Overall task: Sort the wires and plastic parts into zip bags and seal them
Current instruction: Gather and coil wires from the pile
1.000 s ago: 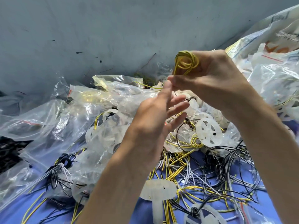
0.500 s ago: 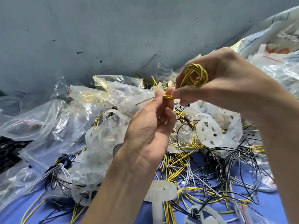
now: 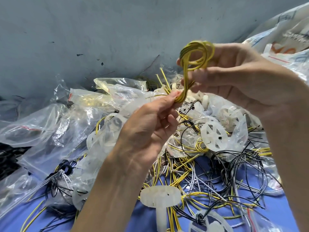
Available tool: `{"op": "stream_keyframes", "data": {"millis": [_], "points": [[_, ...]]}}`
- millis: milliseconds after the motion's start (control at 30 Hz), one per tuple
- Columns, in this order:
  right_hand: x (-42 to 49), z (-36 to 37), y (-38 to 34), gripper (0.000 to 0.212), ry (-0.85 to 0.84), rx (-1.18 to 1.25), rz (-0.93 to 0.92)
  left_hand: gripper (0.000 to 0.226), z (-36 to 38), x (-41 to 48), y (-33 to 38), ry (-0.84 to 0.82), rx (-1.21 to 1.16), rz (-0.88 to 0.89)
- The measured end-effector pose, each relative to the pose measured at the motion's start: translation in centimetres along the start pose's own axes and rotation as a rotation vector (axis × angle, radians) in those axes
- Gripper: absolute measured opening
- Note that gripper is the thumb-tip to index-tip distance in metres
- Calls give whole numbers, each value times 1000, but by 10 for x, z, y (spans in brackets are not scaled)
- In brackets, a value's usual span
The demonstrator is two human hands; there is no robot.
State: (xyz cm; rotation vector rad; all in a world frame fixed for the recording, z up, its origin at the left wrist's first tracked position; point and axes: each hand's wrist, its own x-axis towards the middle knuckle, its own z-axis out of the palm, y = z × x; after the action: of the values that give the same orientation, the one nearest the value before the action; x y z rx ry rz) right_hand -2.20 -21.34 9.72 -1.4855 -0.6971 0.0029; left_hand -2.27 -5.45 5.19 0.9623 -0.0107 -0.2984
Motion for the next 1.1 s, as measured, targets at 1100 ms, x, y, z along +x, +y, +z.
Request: {"op": "stream_keyframes", "data": {"millis": [1100], "points": [[16,2,27,26,161,-434,-160,18,3,4,-18,90,360,289]]}}
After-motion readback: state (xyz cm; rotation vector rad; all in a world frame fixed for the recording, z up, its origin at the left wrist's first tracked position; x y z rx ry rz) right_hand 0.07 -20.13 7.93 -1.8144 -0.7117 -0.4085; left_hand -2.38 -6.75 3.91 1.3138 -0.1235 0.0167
